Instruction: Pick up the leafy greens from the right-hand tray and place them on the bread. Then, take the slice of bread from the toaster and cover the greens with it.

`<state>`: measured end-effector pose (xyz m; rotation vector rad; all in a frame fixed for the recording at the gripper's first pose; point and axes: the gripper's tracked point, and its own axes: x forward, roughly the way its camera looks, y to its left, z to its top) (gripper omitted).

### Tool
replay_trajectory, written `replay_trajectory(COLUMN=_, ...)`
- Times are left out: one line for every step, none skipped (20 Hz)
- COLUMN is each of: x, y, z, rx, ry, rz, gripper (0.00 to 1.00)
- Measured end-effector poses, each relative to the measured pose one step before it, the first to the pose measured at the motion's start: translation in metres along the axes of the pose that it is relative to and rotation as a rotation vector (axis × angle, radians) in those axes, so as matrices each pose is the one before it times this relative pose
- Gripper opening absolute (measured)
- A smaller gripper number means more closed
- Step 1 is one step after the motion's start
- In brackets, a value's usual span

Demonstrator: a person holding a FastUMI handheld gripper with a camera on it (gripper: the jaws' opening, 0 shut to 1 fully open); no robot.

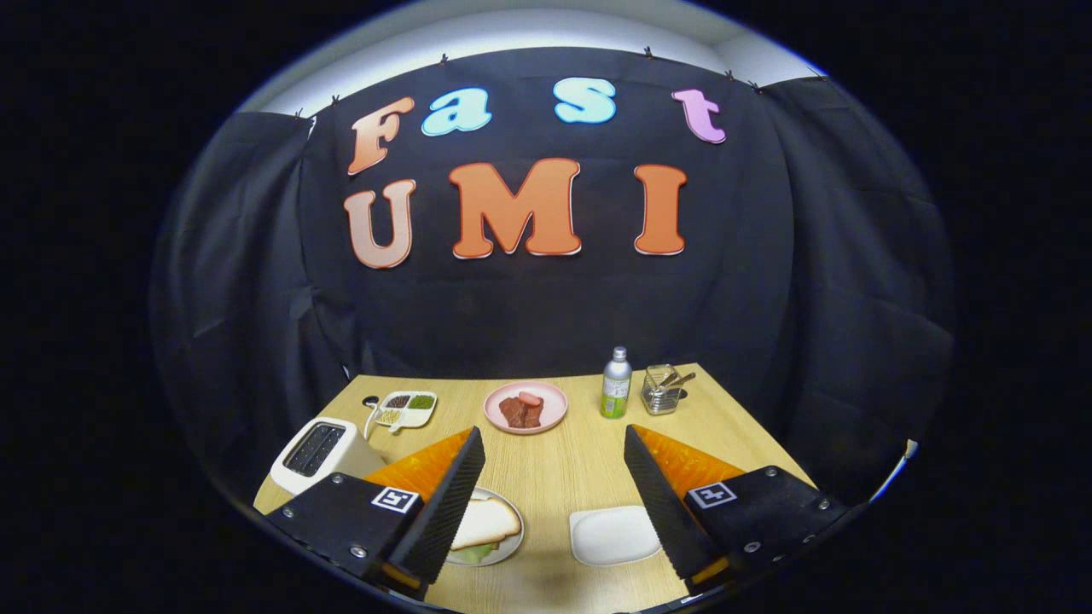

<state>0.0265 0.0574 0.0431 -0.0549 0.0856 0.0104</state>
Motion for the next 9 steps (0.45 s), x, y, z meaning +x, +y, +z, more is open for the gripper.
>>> replay_trajectory(x=-0.00425, y=-0.00292, z=0.00851, rx=0.00755, ry=-0.02472, rz=-0.00505, gripper=0.98)
replay_trajectory(x=-0.00466, y=-0.00352, z=0.00888, rx=0.00755, ry=-0.02308, rz=-0.00269, gripper=0.98)
replay_trajectory(x=-0.00310, y=-0.00355, z=0.00793, rx=0.00310, ry=-0.02131, rz=-0.00216, gripper=0.99)
replay_trajectory(x=-0.00224, y=-0.00425, z=0.00595, rx=-0.00011, ry=-0.01968, rz=-0.00602, gripper=0.98)
replay_trajectory(x=-0.00161, y=-0.00408, z=0.00536, rx=-0.00474, ry=-0.01561, rz=-0.00598, gripper=0.98)
replay_trajectory(x=-0.00091, y=-0.00391, z=0.00356, rx=-0.00333, ry=-0.01196, rz=-0.00702, gripper=0.98)
replay_trajectory(x=-0.00050, y=-0.00269, z=0.00336, rx=0.00142, ry=-0.01066, rz=-0.00343, gripper=0.98)
replay_trajectory(x=-0.00032, y=-0.00269, z=0.00181, rx=0.00544, ry=-0.00718, rz=-0.00081, gripper=0.98)
replay_trajectory(x=-0.00019, y=-0.00226, z=0.00194, rx=0.00573, ry=-0.00867, rz=-0.00057, gripper=0.98)
